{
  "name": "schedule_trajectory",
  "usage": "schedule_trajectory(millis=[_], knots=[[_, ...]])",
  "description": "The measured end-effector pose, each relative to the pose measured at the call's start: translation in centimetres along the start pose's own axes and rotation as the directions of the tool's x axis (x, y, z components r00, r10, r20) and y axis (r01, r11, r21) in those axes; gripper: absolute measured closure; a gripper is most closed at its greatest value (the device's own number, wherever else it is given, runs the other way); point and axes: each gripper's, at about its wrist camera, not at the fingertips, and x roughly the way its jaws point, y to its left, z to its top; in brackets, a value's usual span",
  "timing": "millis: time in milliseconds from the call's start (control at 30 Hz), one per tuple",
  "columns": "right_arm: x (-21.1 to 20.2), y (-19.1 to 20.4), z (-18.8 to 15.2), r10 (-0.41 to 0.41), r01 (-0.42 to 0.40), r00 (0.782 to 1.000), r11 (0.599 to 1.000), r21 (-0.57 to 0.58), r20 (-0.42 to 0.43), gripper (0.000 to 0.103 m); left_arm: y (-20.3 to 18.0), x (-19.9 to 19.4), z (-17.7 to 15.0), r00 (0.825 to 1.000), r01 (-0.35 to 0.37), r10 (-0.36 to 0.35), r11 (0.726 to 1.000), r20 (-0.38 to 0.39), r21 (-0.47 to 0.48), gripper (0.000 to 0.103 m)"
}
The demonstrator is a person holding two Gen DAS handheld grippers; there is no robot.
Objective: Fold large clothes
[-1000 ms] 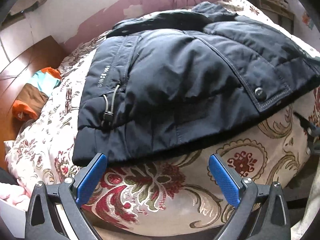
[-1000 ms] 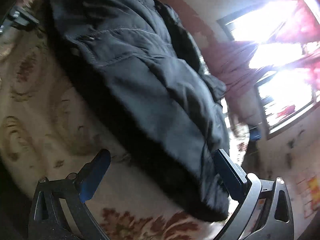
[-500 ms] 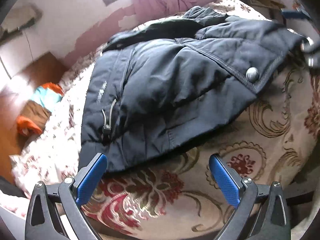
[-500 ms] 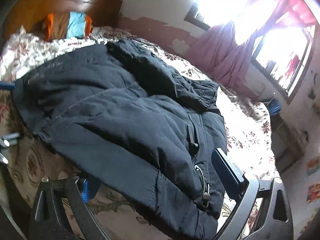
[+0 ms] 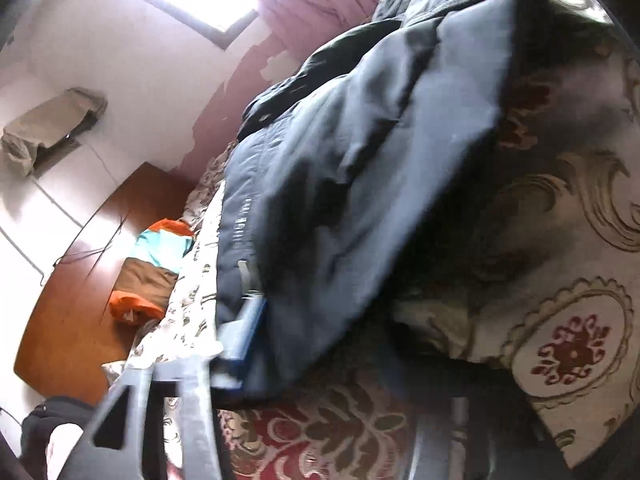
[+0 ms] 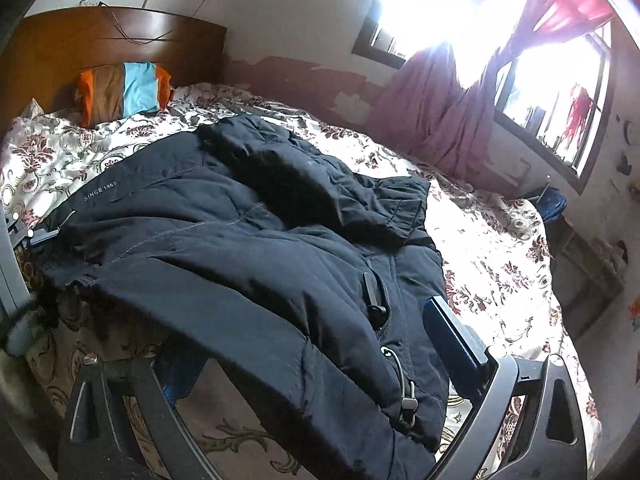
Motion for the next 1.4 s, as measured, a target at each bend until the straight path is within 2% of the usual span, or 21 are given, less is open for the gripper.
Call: schedule_trajectory(millis=[33, 167, 333, 367, 467, 533, 633, 733, 800, 900, 1067, 1300, 1333, 1400], knots=[[0.0, 0.1, -0.3, -0.01, 0.01, 1.0, 1.0, -0.016, 0.001, 0.006, 0.6, -0.1, 0.1, 1.0, 0.003, -0.003, 1.0, 0.014, -0.016, 0.074], [-0.1, 0.2, -2.1, -0.025, 0.024, 0.999, 0.998, -0.051, -0.027, 0.007, 3.4, -1.0, 0.6, 0.997, 0.035, -0.03, 0.996, 0.069, -0.08, 0.081], [-0.4, -0.9, -2.8, 0.022, -0.022, 0.999, 1.0, 0.009, -0.045, 0.04, 6.3, -1.3, 2.1, 0.99, 0.092, -0.076, 0.987, 0.117, -0.132, 0.087], [-0.5, -1.1, -2.8, 0.027, -0.026, 0.999, 0.999, 0.022, -0.041, 0.042, 6.7, -1.3, 2.4, 0.989, 0.1, -0.083, 0.985, 0.124, -0.141, 0.088], [-0.8, -2.2, -1.7, 0.059, -0.059, 0.998, 0.994, 0.095, -0.001, 0.056, 8.5, -1.3, 3.7, 0.983, 0.136, -0.11, 0.975, 0.149, -0.177, 0.088], [-0.8, -2.9, -0.7, 0.077, -0.08, 0.997, 0.985, 0.156, 0.022, 0.072, 9.5, -1.4, 4.5, 0.979, 0.157, -0.126, 0.967, 0.159, -0.201, 0.088], [-0.9, -3.5, 0.6, 0.073, -0.085, 0.995, 0.972, 0.218, 0.064, 0.083, 11.1, -1.7, 6.0, 0.974, 0.189, -0.148, 0.949, 0.174, -0.251, 0.089], [-1.4, -3.4, 1.0, 0.061, -0.085, 0.992, 0.968, 0.235, 0.11, 0.091, 12.4, -2.3, 7.2, 0.972, 0.206, -0.155, 0.925, 0.179, -0.318, 0.091], [-1.9, -3.0, 0.7, 0.049, -0.078, 0.99, 0.971, 0.227, 0.132, 0.093, 13.3, -2.6, 7.2, 0.969, 0.222, -0.159, 0.897, 0.189, -0.381, 0.093], [-2.7, -2.3, -0.4, 0.036, -0.069, 0.988, 0.973, 0.222, 0.15, 0.095, 13.3, -3.1, 6.5, 0.964, 0.232, -0.151, 0.878, 0.217, -0.419, 0.095], [-5.1, -1.9, -1.8, 0.015, -0.056, 0.985, 0.97, 0.237, 0.173, 0.096, 12.6, -4.9, 5.0, 0.955, 0.242, -0.142, 0.879, 0.259, -0.411, 0.095], [-11.0, -1.9, -1.8, -0.005, -0.046, 0.97, 0.979, 0.201, 0.245, 0.097, 13.7, -9.5, 2.8, 0.941, 0.256, -0.13, 0.879, 0.313, -0.402, 0.096], [-11.8, -1.8, -1.8, -0.005, -0.047, 0.966, 0.98, 0.195, 0.257, 0.097, 14.0, -10.0, 2.5, 0.938, 0.267, -0.138, 0.872, 0.317, -0.409, 0.096], [-13.1, -2.1, -1.7, -0.009, -0.044, 0.961, 0.982, 0.184, 0.277, 0.097, 15.0, -11.3, 1.7, 0.929, 0.315, -0.177, 0.84, 0.326, -0.443, 0.096]])
